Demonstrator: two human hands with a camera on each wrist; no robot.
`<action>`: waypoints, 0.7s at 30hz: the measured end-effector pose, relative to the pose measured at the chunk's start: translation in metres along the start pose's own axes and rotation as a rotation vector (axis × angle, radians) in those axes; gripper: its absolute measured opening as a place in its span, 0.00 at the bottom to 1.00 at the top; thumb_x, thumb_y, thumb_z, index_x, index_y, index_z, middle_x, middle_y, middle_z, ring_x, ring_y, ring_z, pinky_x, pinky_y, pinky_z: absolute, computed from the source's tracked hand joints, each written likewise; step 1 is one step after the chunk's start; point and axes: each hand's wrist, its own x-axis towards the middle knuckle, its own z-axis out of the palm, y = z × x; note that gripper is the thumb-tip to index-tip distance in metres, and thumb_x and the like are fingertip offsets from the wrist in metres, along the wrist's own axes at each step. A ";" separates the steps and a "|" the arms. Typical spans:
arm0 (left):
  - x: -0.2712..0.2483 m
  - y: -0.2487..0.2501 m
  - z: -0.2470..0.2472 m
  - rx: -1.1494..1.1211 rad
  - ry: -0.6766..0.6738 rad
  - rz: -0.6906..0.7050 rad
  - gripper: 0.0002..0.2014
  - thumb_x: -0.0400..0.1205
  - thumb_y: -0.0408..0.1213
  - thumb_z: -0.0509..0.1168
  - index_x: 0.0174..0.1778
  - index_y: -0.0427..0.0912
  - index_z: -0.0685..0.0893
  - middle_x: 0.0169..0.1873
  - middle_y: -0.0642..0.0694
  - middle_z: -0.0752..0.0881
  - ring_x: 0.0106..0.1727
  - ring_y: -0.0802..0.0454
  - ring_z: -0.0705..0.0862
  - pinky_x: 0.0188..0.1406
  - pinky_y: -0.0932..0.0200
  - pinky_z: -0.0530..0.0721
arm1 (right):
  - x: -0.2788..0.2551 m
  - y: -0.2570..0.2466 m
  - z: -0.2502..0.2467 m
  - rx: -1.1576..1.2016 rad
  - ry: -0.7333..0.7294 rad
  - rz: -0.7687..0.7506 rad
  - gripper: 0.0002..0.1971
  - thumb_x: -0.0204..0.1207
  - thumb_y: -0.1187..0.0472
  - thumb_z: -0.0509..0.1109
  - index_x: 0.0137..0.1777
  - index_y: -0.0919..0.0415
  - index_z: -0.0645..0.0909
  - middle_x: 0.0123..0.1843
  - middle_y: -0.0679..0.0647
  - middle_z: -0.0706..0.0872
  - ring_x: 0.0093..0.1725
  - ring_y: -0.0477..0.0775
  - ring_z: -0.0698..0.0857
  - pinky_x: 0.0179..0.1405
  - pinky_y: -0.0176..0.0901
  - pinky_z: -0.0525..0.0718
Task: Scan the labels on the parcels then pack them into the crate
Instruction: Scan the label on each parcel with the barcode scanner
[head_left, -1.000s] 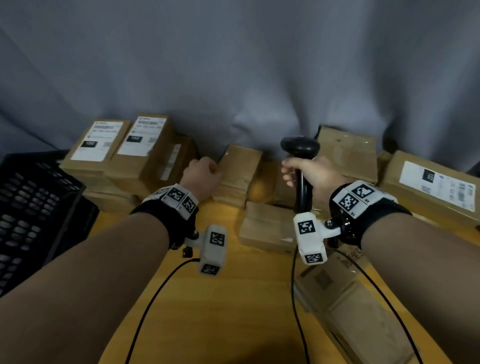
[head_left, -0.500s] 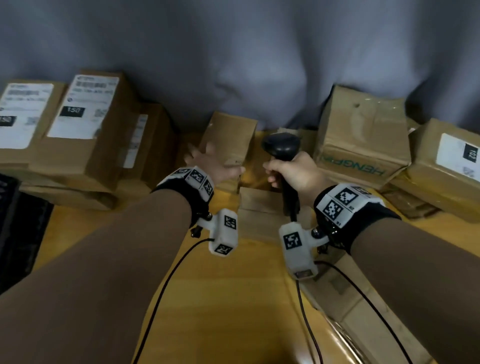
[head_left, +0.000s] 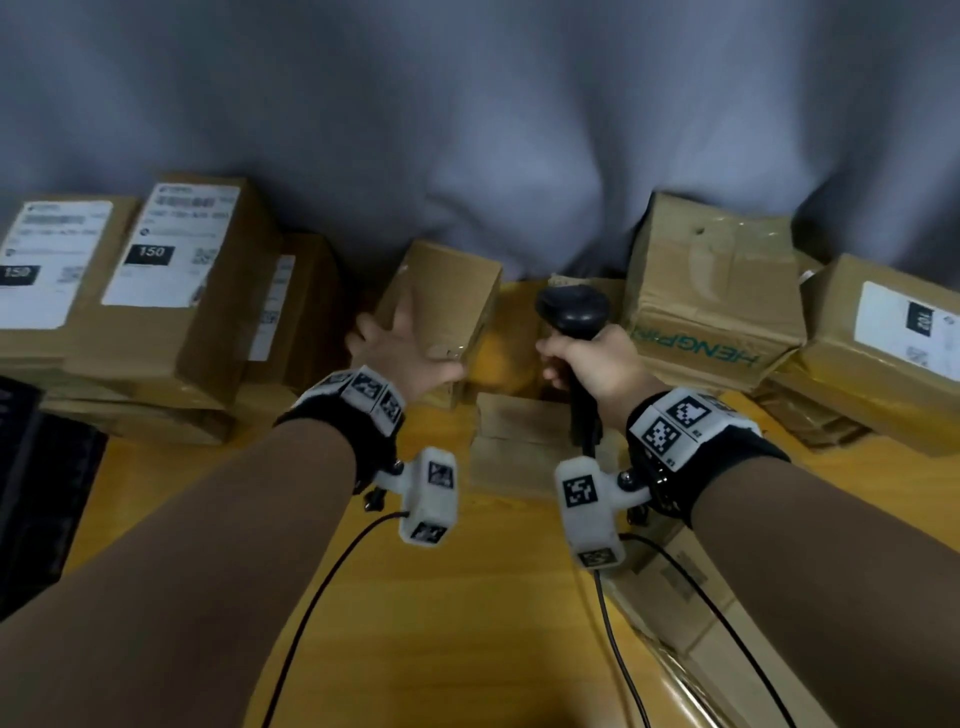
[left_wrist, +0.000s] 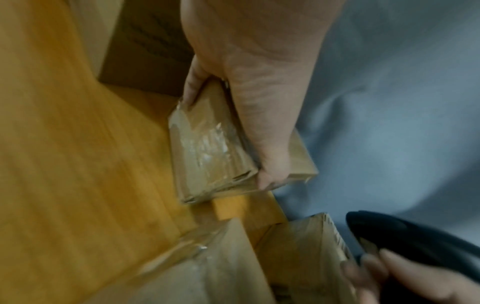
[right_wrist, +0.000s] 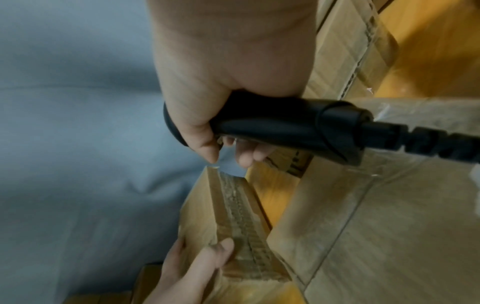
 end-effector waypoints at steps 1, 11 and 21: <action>-0.009 -0.005 -0.003 -0.014 0.039 0.000 0.60 0.67 0.64 0.73 0.81 0.63 0.33 0.79 0.36 0.49 0.78 0.30 0.55 0.74 0.36 0.64 | -0.005 -0.003 -0.002 0.007 0.009 -0.004 0.05 0.75 0.68 0.73 0.39 0.67 0.82 0.34 0.60 0.83 0.29 0.53 0.81 0.34 0.44 0.81; -0.096 -0.018 -0.044 -0.740 0.075 0.243 0.51 0.71 0.60 0.73 0.81 0.70 0.43 0.78 0.45 0.61 0.75 0.40 0.68 0.70 0.38 0.75 | -0.061 -0.068 -0.017 0.281 -0.088 -0.123 0.07 0.73 0.61 0.77 0.49 0.57 0.84 0.46 0.55 0.88 0.54 0.58 0.87 0.55 0.53 0.88; -0.127 -0.002 -0.056 -1.451 -0.148 0.183 0.24 0.77 0.56 0.65 0.62 0.44 0.84 0.62 0.43 0.87 0.68 0.43 0.81 0.74 0.38 0.73 | -0.106 -0.074 -0.019 0.462 -0.297 -0.135 0.19 0.70 0.65 0.79 0.61 0.67 0.85 0.52 0.64 0.91 0.53 0.62 0.90 0.63 0.60 0.84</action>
